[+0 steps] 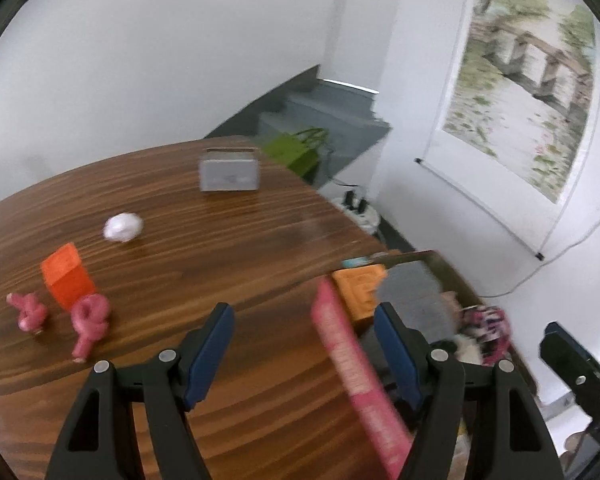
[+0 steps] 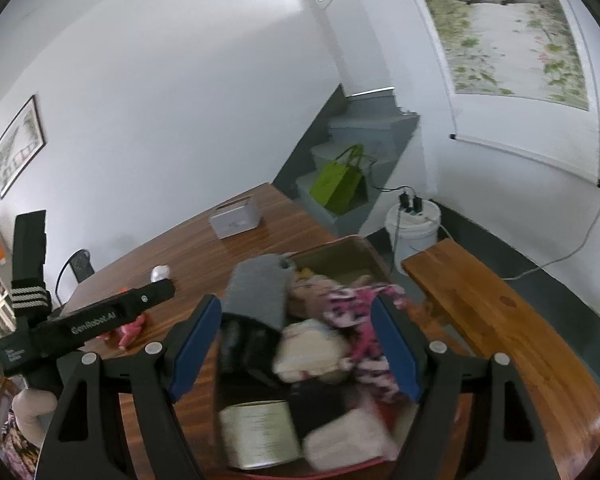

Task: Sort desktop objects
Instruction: 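Move both grippers from the bin back over the table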

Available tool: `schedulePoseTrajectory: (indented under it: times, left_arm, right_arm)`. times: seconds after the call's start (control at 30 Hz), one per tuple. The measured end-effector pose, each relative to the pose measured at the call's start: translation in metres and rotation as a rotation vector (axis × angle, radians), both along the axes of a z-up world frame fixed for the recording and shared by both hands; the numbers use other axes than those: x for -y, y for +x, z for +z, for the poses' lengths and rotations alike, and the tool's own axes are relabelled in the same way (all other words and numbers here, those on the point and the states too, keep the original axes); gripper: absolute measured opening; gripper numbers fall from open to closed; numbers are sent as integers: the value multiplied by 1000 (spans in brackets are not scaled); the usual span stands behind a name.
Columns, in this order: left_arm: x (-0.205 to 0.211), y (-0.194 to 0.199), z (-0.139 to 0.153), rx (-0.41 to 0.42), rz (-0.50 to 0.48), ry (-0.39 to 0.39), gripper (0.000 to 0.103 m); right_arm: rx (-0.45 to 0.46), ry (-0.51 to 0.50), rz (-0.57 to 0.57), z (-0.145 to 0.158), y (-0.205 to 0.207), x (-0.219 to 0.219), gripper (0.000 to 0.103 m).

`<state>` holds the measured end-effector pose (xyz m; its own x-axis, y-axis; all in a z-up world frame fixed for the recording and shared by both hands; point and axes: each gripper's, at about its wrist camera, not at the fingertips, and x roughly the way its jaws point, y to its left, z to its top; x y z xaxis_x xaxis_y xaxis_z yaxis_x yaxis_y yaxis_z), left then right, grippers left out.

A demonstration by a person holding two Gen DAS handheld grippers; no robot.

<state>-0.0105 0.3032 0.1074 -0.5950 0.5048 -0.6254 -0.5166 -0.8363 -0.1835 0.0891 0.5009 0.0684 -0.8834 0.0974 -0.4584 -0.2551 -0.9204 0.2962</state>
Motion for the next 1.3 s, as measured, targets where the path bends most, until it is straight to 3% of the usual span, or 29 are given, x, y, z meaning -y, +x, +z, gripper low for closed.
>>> schedulePoseTrajectory:
  times: [0.5, 0.6, 0.8, 1.1, 1.3]
  left_arm:
    - [173, -47, -35, 12, 410, -94, 74]
    - [210, -58, -49, 37, 523, -132, 74]
    - [268, -67, -60, 67, 655, -122, 74]
    - [305, -68, -62, 126, 723, -66, 74]
    - [306, -70, -62, 143, 712, -59, 74]
  right_arm:
    - [41, 49, 219, 1, -56, 109, 81]
    - [77, 52, 280, -6, -79, 132, 81]
    - [175, 52, 369, -28, -131, 173, 81]
    - [289, 130, 461, -57, -202, 231, 81]
    - [338, 159, 469, -75, -234, 252, 81]
